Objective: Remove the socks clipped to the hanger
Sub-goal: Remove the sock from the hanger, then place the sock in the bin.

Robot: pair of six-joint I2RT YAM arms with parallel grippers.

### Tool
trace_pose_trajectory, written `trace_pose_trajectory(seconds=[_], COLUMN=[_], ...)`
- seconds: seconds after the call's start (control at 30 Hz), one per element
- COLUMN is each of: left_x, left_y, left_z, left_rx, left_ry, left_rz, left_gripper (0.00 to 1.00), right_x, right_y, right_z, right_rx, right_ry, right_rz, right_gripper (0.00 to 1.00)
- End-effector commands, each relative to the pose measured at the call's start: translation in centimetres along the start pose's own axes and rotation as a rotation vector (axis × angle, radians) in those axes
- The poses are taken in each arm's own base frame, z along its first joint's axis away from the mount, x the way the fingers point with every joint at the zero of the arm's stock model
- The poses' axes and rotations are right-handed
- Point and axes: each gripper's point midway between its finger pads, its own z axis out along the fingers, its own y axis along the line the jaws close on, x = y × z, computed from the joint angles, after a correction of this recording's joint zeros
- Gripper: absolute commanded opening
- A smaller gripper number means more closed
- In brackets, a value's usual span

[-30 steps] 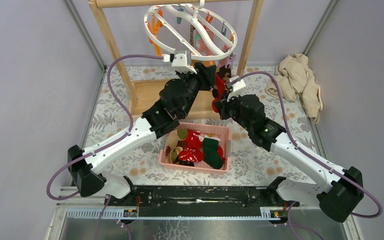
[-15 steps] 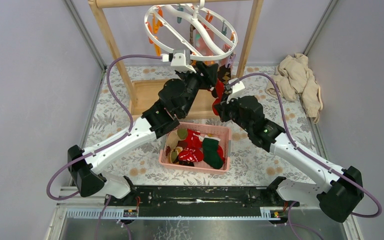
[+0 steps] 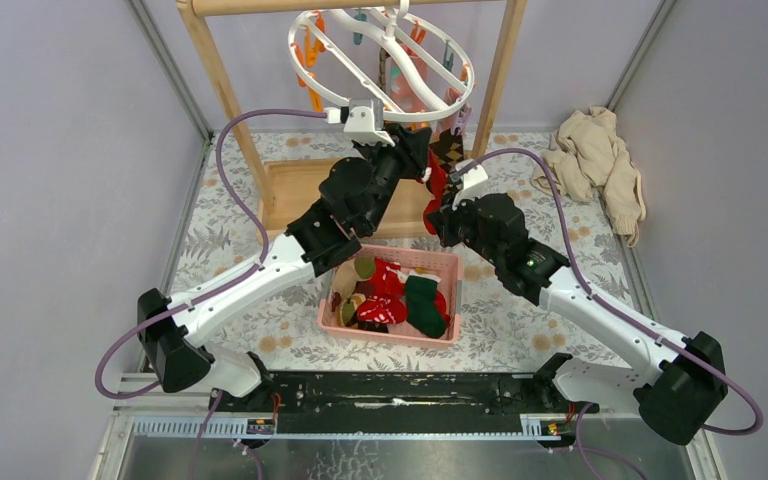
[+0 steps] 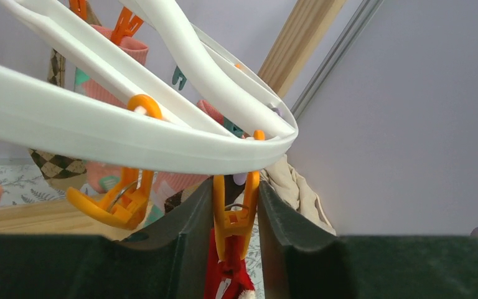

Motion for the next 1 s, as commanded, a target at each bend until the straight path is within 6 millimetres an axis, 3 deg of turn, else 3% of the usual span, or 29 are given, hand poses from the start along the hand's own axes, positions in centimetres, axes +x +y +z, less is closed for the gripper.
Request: trace_pose_trajectory(seconds=[0.0, 0.23, 0.5, 0.57, 0.67, 0.73, 0.97], left_x=[-3.3, -3.4, -3.7, -3.6, -3.4, -3.0, -1.7], left_y=[-0.7, -0.4, 0.3, 0.3, 0.5, 0.6, 1.7], left_z=[0.5, 0.4, -0.1, -0.3, -0.7, -1.1, -3.6], left_rx=[0.005, -0.004, -0.014, -0.012, -0.009, -0.002, 0.014], left_ry=[-0.086, -0.086, -0.092, -0.087, -0.066, -0.049, 0.003], left_rz=[-0.023, -0.011, -0.01, -0.011, -0.009, -0.008, -0.042], left_gripper=[0.32, 0.21, 0.2, 0.29, 0.58, 0.7, 0.92], right_x=[-1.4, -0.4, 1.3, 1.7, 2.1, 2.6, 5.7], right_y=[0.8, 1.1, 3.0, 3.8, 5.4, 6.4, 8.9], right_z=[-0.6, -1.2, -3.2, -3.5, -4.1, -4.4, -4.6], right_rx=[-0.031, -0.052, -0.137, -0.175, -0.243, -0.277, -0.346], right_ry=[-0.052, -0.023, 0.061, 0.091, 0.126, 0.158, 0.274], right_rz=[0.01, 0.021, 0.017, 0.012, -0.003, -0.017, -0.059], right_gripper=[0.0, 0.0, 0.0, 0.0, 0.0, 0.0, 0.0])
